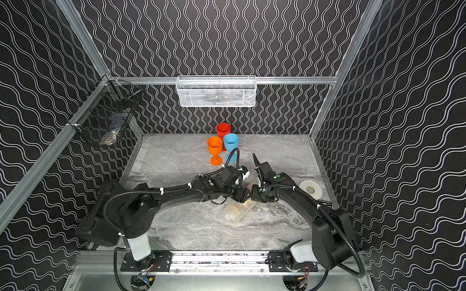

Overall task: Unpack wine glasses from bubble wrap
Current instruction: Unwrap the bubble wrap at the center of the board.

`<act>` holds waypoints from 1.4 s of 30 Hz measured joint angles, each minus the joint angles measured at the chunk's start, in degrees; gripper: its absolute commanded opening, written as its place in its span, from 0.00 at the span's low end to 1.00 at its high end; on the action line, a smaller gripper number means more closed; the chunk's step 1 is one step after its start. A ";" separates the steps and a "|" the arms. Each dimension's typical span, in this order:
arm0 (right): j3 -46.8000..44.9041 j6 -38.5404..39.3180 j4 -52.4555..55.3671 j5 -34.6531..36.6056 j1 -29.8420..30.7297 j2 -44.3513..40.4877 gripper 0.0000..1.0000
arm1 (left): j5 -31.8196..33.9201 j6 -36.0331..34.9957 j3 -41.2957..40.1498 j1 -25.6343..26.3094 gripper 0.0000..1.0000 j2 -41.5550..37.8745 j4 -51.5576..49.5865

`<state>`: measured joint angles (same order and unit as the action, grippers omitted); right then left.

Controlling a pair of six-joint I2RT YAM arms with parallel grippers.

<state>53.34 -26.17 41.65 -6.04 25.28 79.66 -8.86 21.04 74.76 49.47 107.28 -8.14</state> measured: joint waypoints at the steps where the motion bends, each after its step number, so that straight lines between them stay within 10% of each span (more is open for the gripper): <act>1: 0.00 0.11 0.02 0.00 0.00 -0.02 0.00 | -0.24 -0.17 0.42 0.00 0.69 0.72 0.11; 19: -0.42 0.13 0.04 0.81 -0.63 -0.57 0.00 | -1.46 -3.13 1.57 -0.11 0.09 3.45 -0.39; 42: -0.48 0.11 -2.38 -1.16 -0.90 -0.24 0.00 | 4.17 -1.49 -0.81 -1.99 0.05 -0.26 -3.28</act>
<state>52.86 -26.06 39.27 -7.20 24.38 79.42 -4.69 19.55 73.95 47.48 107.02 -11.42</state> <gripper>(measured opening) 0.065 0.064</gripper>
